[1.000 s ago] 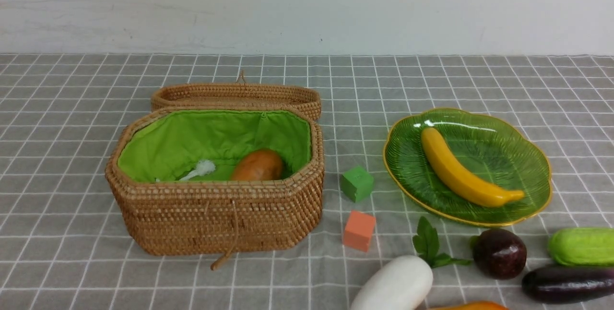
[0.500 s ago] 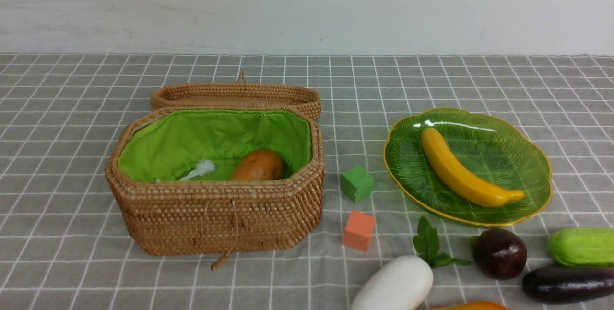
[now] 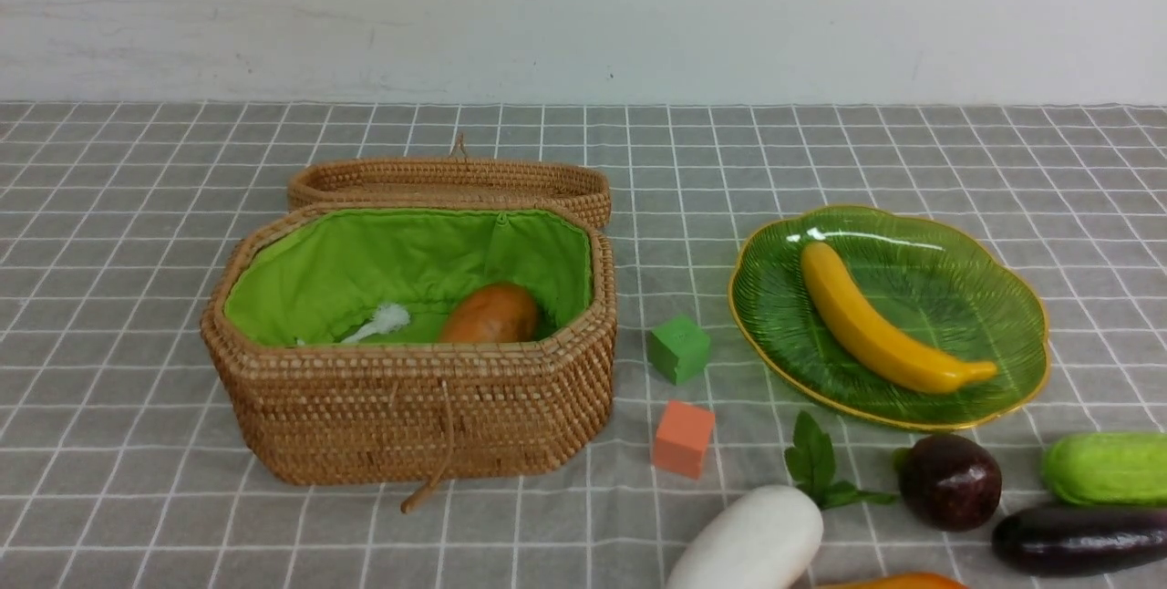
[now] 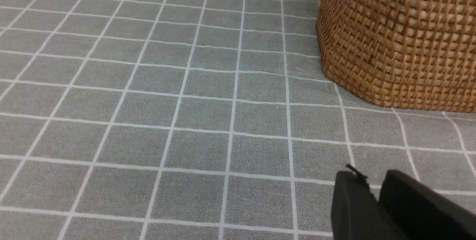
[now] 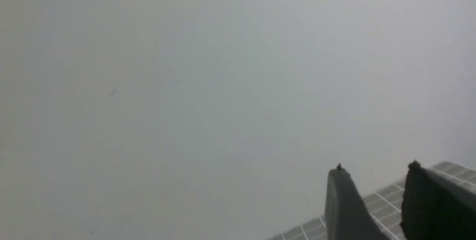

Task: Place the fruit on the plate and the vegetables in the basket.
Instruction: Grab an eggplant with your right arm and place it in the basket on the left.

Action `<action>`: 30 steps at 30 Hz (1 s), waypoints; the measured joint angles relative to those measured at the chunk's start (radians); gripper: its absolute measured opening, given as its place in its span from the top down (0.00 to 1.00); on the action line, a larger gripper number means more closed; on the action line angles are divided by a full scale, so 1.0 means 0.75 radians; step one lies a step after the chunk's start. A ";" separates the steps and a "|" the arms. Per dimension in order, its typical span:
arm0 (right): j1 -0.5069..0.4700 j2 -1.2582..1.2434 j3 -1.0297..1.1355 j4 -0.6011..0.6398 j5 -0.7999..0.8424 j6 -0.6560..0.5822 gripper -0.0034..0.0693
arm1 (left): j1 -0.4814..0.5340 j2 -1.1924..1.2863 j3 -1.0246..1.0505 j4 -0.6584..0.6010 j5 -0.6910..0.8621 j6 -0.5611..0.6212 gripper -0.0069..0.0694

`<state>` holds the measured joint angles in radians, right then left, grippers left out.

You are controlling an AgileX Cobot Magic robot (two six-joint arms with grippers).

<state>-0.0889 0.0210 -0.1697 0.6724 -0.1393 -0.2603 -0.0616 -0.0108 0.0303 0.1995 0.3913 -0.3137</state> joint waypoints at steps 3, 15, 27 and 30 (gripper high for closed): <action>0.000 0.166 -0.200 0.000 0.115 -0.055 0.62 | 0.000 0.000 0.000 0.000 0.000 0.000 0.76; 0.000 0.853 -0.550 -0.050 0.715 -0.210 0.62 | 0.000 0.000 0.000 0.000 0.000 0.000 0.76; 0.000 1.239 -0.550 -0.185 0.840 -0.243 0.62 | 0.000 0.000 0.000 0.000 0.000 0.000 0.74; 0.000 1.307 -0.550 -0.184 0.877 -0.243 0.62 | 0.000 0.000 0.000 0.000 0.000 0.000 0.74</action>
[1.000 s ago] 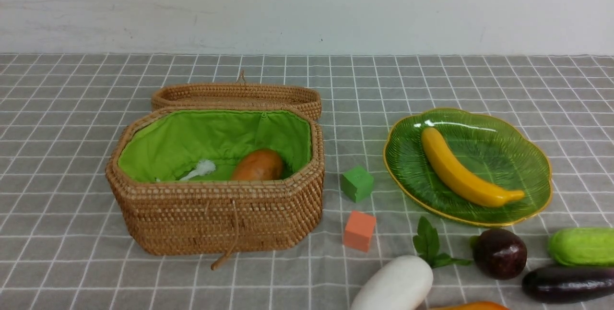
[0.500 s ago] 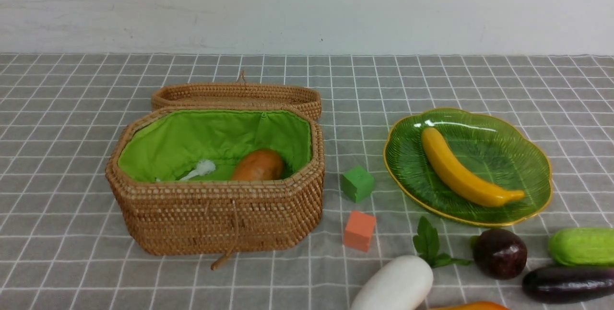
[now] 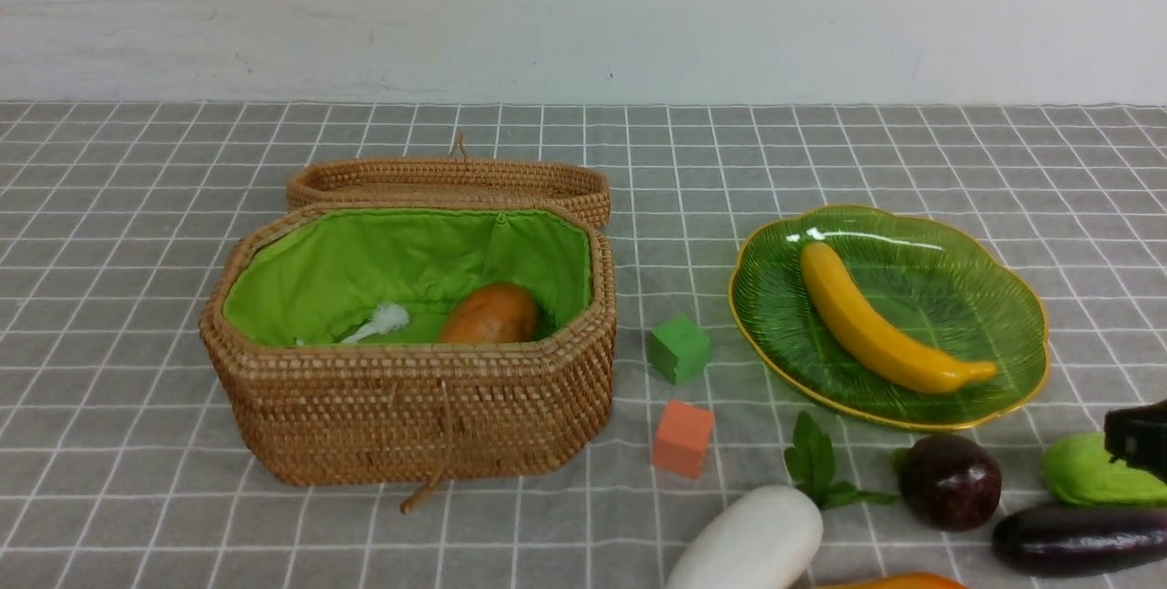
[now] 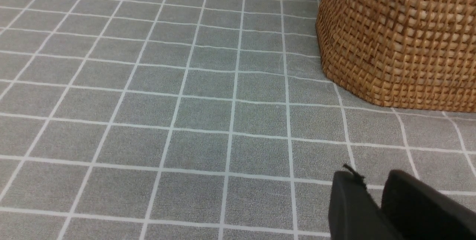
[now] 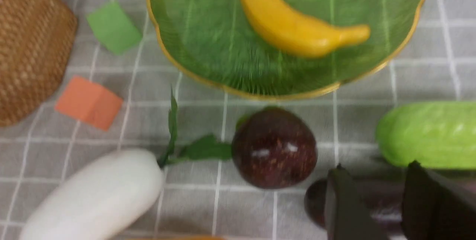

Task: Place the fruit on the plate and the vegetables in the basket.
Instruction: Grab an eggplant with your right arm and place it in the basket on the left.

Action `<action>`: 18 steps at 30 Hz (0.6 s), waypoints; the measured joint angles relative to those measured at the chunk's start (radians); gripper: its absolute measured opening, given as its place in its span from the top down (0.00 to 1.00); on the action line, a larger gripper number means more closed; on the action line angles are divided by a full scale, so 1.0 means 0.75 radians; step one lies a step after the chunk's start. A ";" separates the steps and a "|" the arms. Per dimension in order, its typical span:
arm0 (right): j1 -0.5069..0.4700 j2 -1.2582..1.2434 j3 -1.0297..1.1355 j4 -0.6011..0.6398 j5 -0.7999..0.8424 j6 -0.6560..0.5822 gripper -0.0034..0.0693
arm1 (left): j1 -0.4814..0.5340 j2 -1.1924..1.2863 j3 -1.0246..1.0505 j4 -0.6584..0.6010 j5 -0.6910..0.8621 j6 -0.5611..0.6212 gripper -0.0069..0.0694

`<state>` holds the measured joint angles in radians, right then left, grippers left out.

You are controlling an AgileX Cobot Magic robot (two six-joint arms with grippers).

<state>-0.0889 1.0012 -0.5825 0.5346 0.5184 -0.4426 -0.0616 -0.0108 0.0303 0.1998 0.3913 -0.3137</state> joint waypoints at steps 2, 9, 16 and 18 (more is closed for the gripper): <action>0.000 0.036 0.000 0.000 0.015 0.000 0.62 | 0.000 0.000 0.000 0.000 0.000 0.000 0.73; 0.000 0.119 0.000 0.000 0.023 0.000 0.62 | 0.000 0.000 0.000 0.000 0.000 0.000 0.72; 0.000 0.119 -0.001 0.000 0.013 0.000 0.62 | 0.000 0.000 0.000 0.001 0.000 0.000 0.72; 0.000 0.119 -0.001 0.000 0.007 0.000 0.62 | 0.000 0.000 0.000 0.001 0.000 0.000 0.72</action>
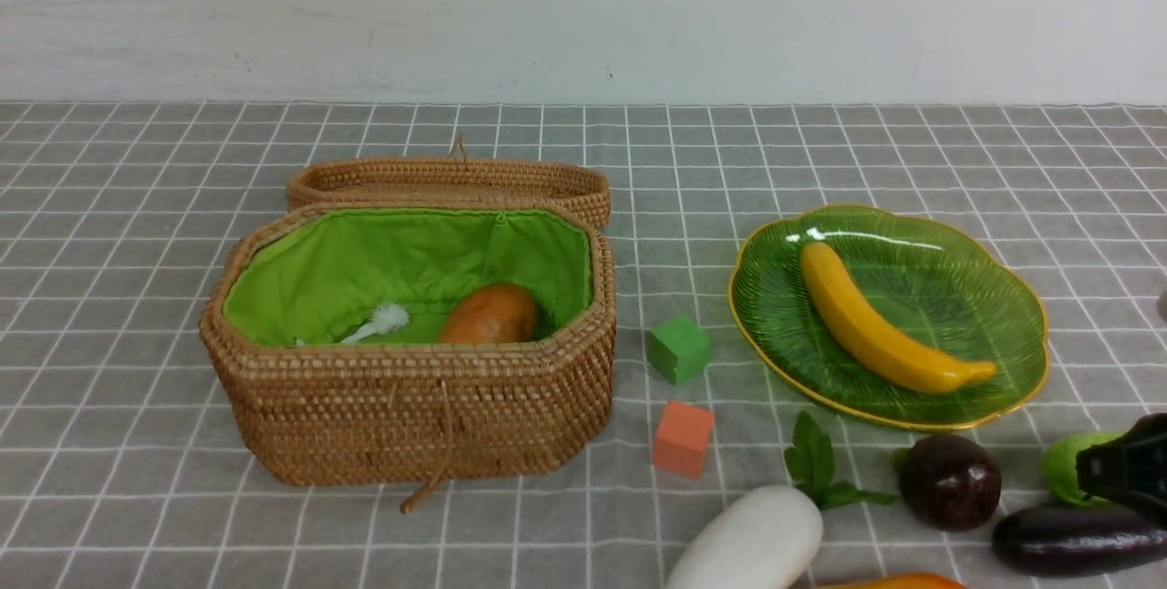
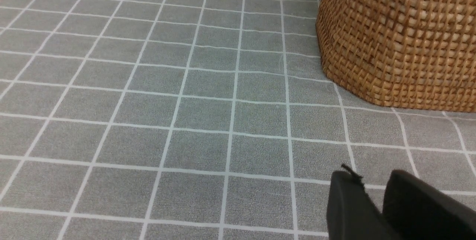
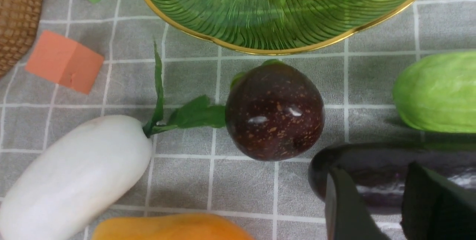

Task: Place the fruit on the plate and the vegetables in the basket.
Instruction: Grab an eggplant with your right arm and place it in the basket on the left.

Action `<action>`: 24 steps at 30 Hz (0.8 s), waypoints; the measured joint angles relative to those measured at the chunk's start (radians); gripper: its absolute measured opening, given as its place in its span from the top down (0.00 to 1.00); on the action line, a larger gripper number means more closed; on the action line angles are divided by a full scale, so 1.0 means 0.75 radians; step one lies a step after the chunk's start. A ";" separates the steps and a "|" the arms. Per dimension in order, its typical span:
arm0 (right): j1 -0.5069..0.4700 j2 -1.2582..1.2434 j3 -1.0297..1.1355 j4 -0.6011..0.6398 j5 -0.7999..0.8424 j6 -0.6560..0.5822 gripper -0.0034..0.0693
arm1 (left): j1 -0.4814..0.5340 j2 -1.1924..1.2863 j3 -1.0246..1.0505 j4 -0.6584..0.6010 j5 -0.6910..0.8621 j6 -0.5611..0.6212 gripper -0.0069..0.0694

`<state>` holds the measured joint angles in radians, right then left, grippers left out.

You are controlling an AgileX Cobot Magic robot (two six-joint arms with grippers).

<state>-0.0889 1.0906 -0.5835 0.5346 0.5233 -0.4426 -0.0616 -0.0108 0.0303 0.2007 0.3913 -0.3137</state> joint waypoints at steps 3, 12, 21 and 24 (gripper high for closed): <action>0.000 0.000 0.000 -0.001 -0.012 0.000 0.62 | 0.000 0.000 0.000 0.000 0.000 0.000 0.72; 0.000 0.021 0.000 -0.038 -0.029 0.046 0.54 | 0.000 0.000 0.000 0.000 0.000 0.000 0.71; 0.000 0.141 -0.157 -0.350 0.161 0.455 0.08 | 0.000 0.000 0.000 0.000 0.000 0.000 0.69; 0.000 0.191 -0.174 -0.376 0.207 0.667 0.03 | 0.000 0.000 0.000 0.000 0.000 0.000 0.69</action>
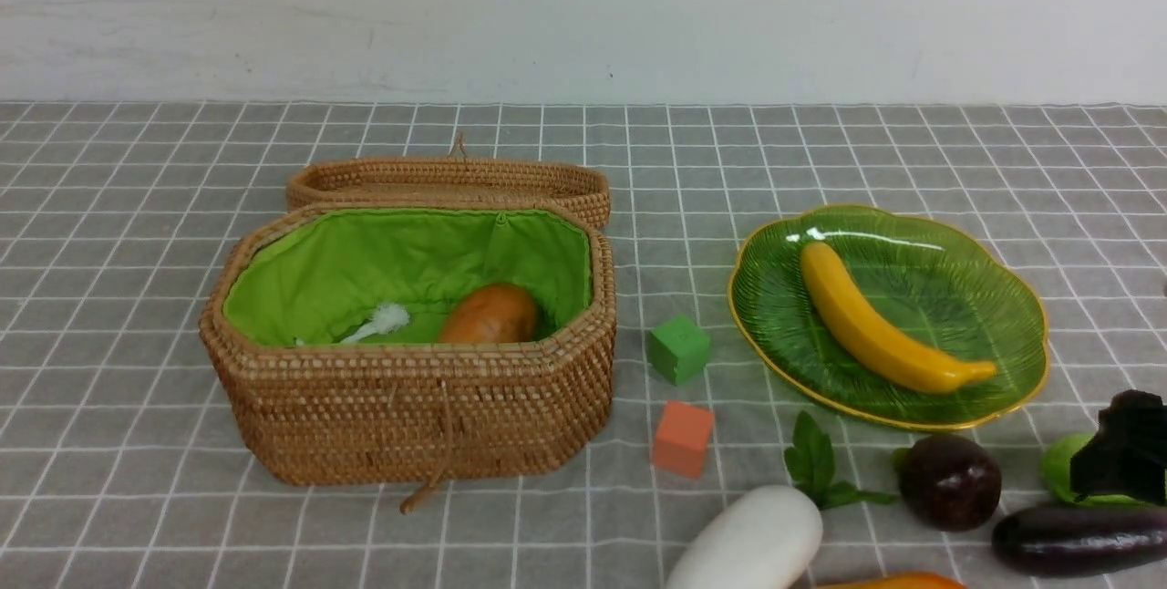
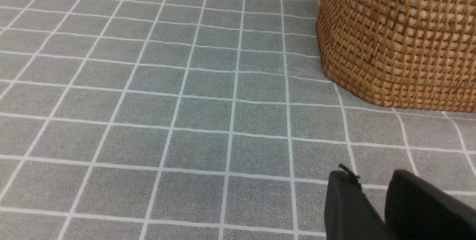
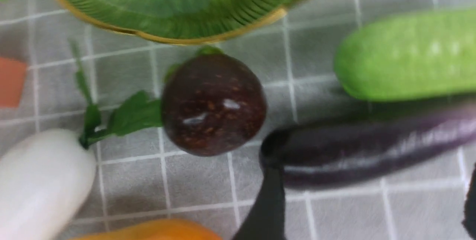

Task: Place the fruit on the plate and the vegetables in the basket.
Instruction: Grab an eggplant with your right arm and place it in the basket on the left.

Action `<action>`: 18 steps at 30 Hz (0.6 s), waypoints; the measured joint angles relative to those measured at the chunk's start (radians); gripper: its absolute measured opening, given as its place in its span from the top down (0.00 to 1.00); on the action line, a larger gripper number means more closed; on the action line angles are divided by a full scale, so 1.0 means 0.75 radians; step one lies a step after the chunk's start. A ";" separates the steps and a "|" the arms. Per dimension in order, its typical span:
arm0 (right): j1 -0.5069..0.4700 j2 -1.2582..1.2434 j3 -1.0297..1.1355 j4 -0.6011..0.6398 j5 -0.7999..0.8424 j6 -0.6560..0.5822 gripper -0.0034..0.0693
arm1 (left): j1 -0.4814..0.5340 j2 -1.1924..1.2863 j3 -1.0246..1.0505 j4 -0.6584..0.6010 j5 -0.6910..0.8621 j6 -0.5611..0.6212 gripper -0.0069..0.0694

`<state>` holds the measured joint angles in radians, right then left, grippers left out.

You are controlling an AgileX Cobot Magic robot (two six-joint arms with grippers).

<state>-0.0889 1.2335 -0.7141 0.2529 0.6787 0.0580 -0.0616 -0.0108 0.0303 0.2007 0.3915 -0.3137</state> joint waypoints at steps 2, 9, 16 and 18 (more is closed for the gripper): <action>0.000 0.051 -0.002 -0.005 0.003 0.269 0.03 | 0.000 0.000 0.000 0.000 0.000 0.000 0.69; 0.000 0.176 -0.005 -0.034 -0.120 1.025 0.14 | 0.000 0.000 0.000 0.000 0.000 0.000 0.69; 0.000 0.248 -0.007 -0.040 -0.152 1.255 0.21 | 0.000 0.000 0.000 0.000 0.001 0.000 0.68; 0.000 0.266 -0.007 -0.042 -0.152 1.256 0.22 | 0.000 0.000 0.000 0.000 0.001 0.000 0.67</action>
<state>-0.0889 1.4331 -0.7197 0.2216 0.5651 0.9997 -0.0616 -0.0108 0.0303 0.2007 0.3924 -0.3137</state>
